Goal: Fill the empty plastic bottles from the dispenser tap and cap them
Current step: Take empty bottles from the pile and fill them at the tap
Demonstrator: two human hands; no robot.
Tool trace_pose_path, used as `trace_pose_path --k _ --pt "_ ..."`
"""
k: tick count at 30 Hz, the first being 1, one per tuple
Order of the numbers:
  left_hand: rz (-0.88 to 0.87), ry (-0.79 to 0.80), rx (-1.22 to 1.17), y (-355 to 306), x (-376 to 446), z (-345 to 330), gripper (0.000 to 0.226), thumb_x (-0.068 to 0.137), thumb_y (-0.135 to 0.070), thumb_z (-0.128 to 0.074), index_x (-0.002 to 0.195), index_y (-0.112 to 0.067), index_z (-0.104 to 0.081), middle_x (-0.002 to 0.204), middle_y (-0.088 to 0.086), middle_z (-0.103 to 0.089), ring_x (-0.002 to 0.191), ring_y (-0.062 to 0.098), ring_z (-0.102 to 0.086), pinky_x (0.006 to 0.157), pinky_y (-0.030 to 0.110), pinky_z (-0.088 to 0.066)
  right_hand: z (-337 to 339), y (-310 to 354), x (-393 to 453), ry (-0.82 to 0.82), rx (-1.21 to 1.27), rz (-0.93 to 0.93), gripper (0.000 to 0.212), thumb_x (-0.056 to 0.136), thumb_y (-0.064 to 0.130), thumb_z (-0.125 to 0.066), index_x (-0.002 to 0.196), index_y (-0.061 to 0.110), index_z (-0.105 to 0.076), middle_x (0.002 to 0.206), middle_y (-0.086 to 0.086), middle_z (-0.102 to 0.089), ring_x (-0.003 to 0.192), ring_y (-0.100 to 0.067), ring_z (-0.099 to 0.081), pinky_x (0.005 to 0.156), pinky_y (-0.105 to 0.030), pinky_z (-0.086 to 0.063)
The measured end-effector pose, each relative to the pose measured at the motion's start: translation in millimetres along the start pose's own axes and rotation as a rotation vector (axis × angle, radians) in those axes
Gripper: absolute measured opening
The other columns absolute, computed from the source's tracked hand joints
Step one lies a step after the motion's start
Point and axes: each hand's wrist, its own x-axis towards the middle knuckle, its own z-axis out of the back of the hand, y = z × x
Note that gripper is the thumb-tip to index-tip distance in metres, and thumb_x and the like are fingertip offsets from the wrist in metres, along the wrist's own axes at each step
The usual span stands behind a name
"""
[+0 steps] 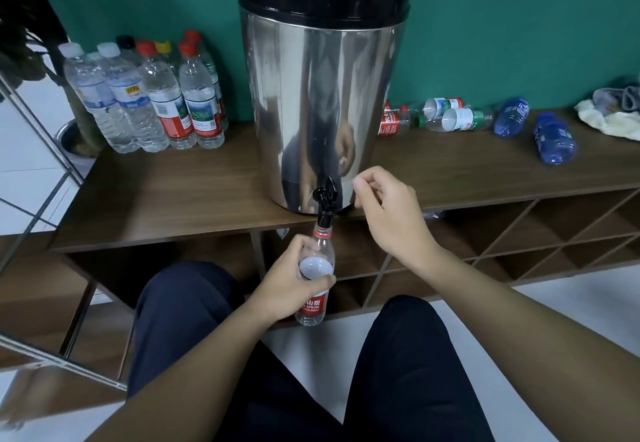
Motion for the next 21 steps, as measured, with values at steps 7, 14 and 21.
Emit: trace_pose_path --k 7,14,21 --pt "-0.058 -0.095 0.032 1 4 -2 0.059 0.079 -0.034 -0.098 0.122 -0.034 -0.058 0.117 -0.011 -0.075 0.111 0.01 -0.074 0.107 0.044 -0.059 -6 61 1 0.085 0.073 0.06 0.027 0.112 0.048 -0.06 0.094 0.027 -0.065 0.059 0.012 -0.057 0.062 -0.01 -0.058 0.063 -0.025 -0.045" --pt "-0.085 -0.12 0.057 4 6 -1 0.058 0.08 -0.029 -0.1 0.12 -0.034 -0.058 0.117 -0.012 -0.075 0.108 0.006 -0.074 0.103 0.037 -0.058 -19 54 11 0.122 0.036 -0.02 0.036 0.113 0.03 -0.055 0.083 0.023 -0.073 0.071 0.013 -0.067 0.071 -0.005 -0.063 0.067 -0.03 -0.042" --pt "-0.096 -0.122 0.068 5 7 -1 0.058 0.08 -0.032 -0.1 0.12 -0.034 -0.058 0.116 -0.012 -0.075 0.108 0.007 -0.073 0.102 0.037 -0.059 -26 31 -2 0.083 0.547 -0.41 0.034 0.115 0.017 -0.046 0.096 0.011 -0.074 0.06 0.007 -0.05 0.05 -0.007 -0.039 0.05 -0.023 -0.031"
